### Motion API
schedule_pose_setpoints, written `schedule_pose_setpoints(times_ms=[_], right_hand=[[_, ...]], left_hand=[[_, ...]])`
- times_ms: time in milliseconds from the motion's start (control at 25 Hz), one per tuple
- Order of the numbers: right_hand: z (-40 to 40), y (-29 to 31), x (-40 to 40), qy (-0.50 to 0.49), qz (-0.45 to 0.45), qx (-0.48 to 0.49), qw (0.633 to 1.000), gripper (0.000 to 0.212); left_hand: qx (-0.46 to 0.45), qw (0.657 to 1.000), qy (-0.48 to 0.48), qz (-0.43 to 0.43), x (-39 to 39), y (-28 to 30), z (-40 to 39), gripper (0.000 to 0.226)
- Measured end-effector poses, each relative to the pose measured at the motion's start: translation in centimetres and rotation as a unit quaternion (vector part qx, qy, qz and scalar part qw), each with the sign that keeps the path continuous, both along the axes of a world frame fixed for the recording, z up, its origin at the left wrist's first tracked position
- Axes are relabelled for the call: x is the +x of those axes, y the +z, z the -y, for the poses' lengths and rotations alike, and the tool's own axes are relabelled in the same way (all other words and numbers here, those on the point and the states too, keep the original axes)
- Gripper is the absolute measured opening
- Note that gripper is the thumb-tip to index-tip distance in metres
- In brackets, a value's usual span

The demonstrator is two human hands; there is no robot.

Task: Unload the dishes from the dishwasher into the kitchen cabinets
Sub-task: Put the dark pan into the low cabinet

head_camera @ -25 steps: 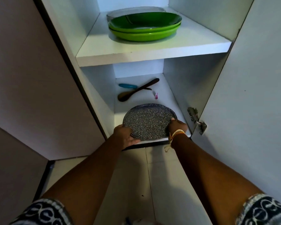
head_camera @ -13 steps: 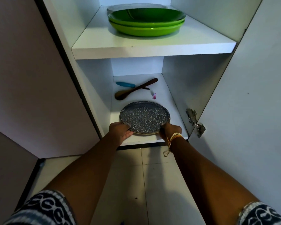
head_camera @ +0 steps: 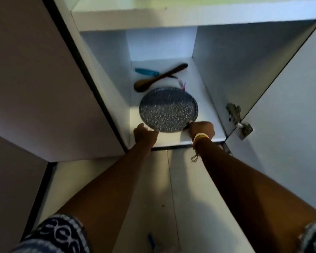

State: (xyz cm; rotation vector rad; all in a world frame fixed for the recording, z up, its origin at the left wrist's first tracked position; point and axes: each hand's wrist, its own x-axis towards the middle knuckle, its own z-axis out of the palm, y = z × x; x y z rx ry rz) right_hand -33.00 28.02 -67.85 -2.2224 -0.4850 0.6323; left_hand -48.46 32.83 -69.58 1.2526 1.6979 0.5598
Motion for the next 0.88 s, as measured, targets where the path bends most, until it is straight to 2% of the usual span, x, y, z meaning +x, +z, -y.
schedule_pose_setpoints(times_ms=[120, 200, 320, 400, 560, 880], right_hand=[[3.2, 1.3, -2.0, 0.143, 0.110, -0.087, 0.980, 0.038], [5.0, 2.8, -3.5, 0.259, 0.193, -0.115, 0.939, 0.038], [6.9, 6.6, -5.1, 0.313, 0.247, -0.134, 0.907, 0.043], [8.7, 10.7, -6.8, 0.326, 0.237, -0.140, 0.904, 0.047], [12.7, 21.0, -9.9, 0.327, 0.190, -0.144, 0.914, 0.053], [23.3, 52.0, -10.8, 0.370, 0.207, -0.153, 0.893, 0.054]], left_hand=[[-0.005, 0.986, -0.113, -0.119, -0.4, 2.3, 3.7, 0.070], [0.063, 0.958, -0.216, -0.177, -1.2, 4.9, 6.3, 0.059], [0.164, 0.903, -0.320, -0.235, -2.4, 8.8, 9.1, 0.056], [0.156, 0.906, -0.319, -0.228, -3.3, 13.0, 10.8, 0.057], [0.139, 0.909, -0.323, -0.223, -4.7, 25.5, 14.5, 0.049], [0.152, 0.842, -0.395, -0.335, -7.6, 56.5, 25.2, 0.060]])
